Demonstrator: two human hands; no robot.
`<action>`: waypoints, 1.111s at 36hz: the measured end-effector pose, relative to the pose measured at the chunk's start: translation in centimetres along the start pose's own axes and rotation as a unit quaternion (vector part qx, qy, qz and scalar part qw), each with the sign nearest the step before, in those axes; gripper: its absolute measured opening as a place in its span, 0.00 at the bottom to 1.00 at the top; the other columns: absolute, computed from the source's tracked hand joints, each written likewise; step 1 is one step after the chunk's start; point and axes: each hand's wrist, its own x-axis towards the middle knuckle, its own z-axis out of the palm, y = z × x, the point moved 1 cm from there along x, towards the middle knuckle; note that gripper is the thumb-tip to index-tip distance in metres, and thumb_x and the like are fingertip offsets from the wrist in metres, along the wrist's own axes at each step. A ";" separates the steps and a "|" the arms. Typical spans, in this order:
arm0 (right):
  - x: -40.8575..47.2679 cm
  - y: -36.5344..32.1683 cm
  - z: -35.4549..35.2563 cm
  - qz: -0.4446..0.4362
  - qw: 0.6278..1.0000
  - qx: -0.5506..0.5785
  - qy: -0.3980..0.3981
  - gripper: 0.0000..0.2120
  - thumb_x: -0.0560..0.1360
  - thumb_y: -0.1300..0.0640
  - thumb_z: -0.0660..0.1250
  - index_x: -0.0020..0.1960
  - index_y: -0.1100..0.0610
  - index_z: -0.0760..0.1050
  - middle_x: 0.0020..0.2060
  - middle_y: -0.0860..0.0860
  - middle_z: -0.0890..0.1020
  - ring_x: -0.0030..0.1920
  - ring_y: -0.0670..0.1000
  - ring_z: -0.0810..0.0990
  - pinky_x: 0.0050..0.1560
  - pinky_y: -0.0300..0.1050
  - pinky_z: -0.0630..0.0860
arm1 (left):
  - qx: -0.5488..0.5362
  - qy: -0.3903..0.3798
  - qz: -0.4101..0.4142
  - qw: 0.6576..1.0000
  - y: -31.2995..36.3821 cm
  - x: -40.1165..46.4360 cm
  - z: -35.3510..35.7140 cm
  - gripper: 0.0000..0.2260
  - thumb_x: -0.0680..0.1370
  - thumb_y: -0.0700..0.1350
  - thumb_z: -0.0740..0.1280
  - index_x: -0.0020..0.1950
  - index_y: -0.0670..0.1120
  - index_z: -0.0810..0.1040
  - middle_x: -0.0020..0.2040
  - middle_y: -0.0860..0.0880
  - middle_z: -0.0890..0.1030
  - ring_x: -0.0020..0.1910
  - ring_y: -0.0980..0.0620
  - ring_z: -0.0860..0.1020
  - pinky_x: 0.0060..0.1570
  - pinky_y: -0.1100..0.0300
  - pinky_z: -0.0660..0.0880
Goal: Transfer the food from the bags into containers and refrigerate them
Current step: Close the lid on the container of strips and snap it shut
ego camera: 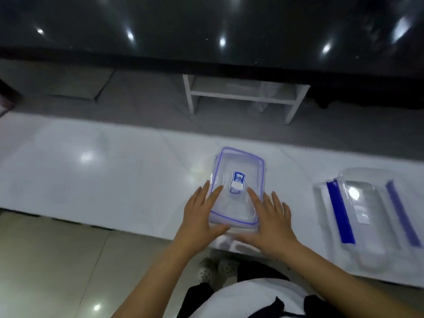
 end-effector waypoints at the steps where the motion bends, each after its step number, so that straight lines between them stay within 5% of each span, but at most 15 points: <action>1: -0.5 -0.4 -0.3 0.010 1.000 0.019 0.005 0.57 0.54 0.13 0.54 0.69 0.28 0.23 0.82 0.49 0.45 0.80 0.55 0.39 0.77 0.60 0.40 | -0.035 -0.001 0.012 0.999 0.3 -0.3 -0.5 0.42 0.72 0.59 0.75 0.77 0.67 0.51 0.82 0.57 0.48 0.81 0.54 0.50 0.78 0.54 0.52; 6: -3.7 -1.5 -1.8 0.031 0.981 0.182 0.056 0.59 0.54 0.19 0.68 0.75 0.29 0.39 0.79 0.40 0.55 0.79 0.49 0.55 0.77 0.57 0.57 | -0.200 0.003 0.067 0.978 2.9 -1.1 -2.9 0.31 0.77 0.54 0.73 0.76 0.67 0.63 0.80 0.67 0.53 0.77 0.69 0.55 0.71 0.71 0.62; 10: -6.9 -2.2 -3.3 0.051 0.909 0.407 0.081 0.56 0.56 0.26 0.75 0.75 0.28 0.47 0.76 0.39 0.63 0.74 0.41 0.65 0.68 0.39 0.70 | -0.366 0.009 0.087 0.926 6.1 -1.7 -3.3 0.25 0.81 0.35 0.66 0.73 0.57 0.72 0.79 0.60 0.63 0.72 0.55 0.73 0.64 0.47 0.78; 12: -8.3 -2.4 -4.2 0.070 0.857 0.498 0.112 0.49 0.61 0.34 0.76 0.75 0.31 0.52 0.73 0.42 0.69 0.71 0.44 0.70 0.64 0.44 0.75 | -0.423 -0.012 0.103 0.900 8.2 -2.2 -3.0 0.28 0.80 0.35 0.66 0.76 0.57 0.69 0.76 0.59 0.68 0.67 0.51 0.78 0.55 0.50 0.82; 18: -14.0 -0.4 -8.1 0.094 0.733 0.646 0.193 0.46 0.61 0.31 0.75 0.75 0.35 0.61 0.68 0.45 0.77 0.68 0.56 0.76 0.62 0.66 0.76 | -0.433 -0.110 0.169 0.878 15.6 -4.2 0.3 0.32 0.79 0.40 0.70 0.75 0.67 0.65 0.75 0.63 0.69 0.68 0.53 0.77 0.55 0.52 0.81; 24: -20.4 6.3 -10.4 0.048 0.650 0.718 0.244 0.49 0.59 0.35 0.80 0.75 0.35 0.60 0.62 0.53 0.82 0.59 0.61 0.83 0.50 0.62 0.82 | -0.343 -0.200 0.249 0.883 23.7 -6.1 5.7 0.34 0.77 0.41 0.73 0.75 0.67 0.64 0.69 0.68 0.74 0.67 0.64 0.75 0.52 0.68 0.78; 29: -25.8 14.5 -11.0 0.041 0.609 0.745 0.271 0.52 0.56 0.36 0.83 0.73 0.30 0.58 0.62 0.54 0.82 0.58 0.61 0.83 0.44 0.54 0.82 | -0.304 -0.267 0.267 0.875 30.8 -6.8 12.0 0.34 0.77 0.43 0.74 0.74 0.70 0.64 0.69 0.67 0.74 0.68 0.63 0.74 0.53 0.69 0.78; 36: -33.3 26.3 -12.0 0.019 0.599 0.732 0.324 0.48 0.57 0.36 0.83 0.73 0.33 0.64 0.59 0.51 0.82 0.57 0.57 0.83 0.44 0.51 0.82 | -0.253 -0.313 0.309 0.862 39.7 -9.2 21.7 0.37 0.76 0.37 0.71 0.75 0.68 0.65 0.71 0.68 0.71 0.68 0.65 0.72 0.57 0.73 0.73; 40: -36.2 30.5 -12.6 0.000 0.613 0.722 0.320 0.48 0.59 0.37 0.82 0.74 0.37 0.63 0.59 0.49 0.82 0.57 0.53 0.84 0.45 0.47 0.82 | -0.241 -0.343 0.317 0.850 43.1 -10.3 25.0 0.36 0.75 0.37 0.72 0.76 0.64 0.65 0.74 0.63 0.70 0.72 0.57 0.71 0.64 0.61 0.74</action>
